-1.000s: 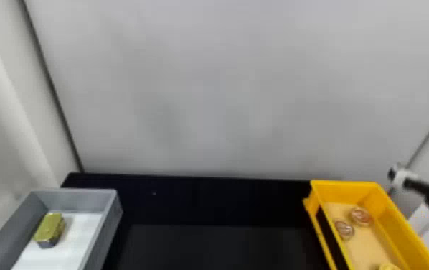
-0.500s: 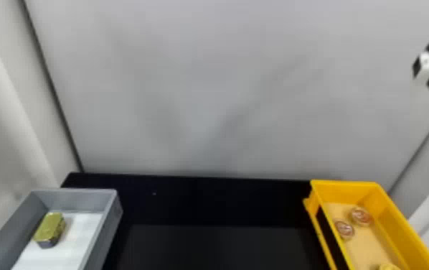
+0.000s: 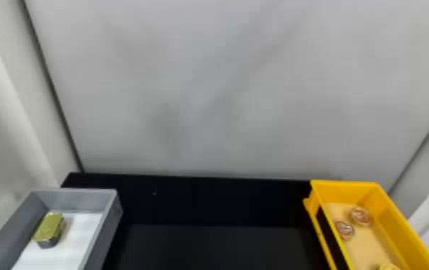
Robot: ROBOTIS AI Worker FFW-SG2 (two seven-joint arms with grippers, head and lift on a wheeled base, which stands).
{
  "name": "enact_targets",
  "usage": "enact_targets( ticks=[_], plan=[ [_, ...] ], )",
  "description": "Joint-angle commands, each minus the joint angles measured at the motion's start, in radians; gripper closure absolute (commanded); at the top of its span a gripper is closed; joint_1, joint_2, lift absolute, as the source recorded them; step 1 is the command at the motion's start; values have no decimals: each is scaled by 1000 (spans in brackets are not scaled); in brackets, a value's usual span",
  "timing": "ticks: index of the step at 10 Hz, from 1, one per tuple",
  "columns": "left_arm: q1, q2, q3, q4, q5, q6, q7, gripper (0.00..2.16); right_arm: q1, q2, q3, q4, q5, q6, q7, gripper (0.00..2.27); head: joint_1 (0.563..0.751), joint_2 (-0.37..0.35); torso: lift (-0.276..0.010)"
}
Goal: Pick up the round yellow can and place it in the yellow rectangular box
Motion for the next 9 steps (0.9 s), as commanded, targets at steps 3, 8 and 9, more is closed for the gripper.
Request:
enact_targets(
  ticks=[3, 8, 9],
  plan=[
    [5, 3, 8, 0, 0, -1, 0, 61, -63, 3, 43, 1, 45, -55, 12, 75, 583, -78, -9],
    [2, 5, -1, 0, 0, -6, 15, 61, -73, 12, 55, 1, 68, -79, 14, 75, 583, -78, -9],
    [3, 5, -1, 0, 0, -8, 15, 61, -73, 15, 58, 1, 76, -82, 14, 73, 583, -78, -9]
  ],
)
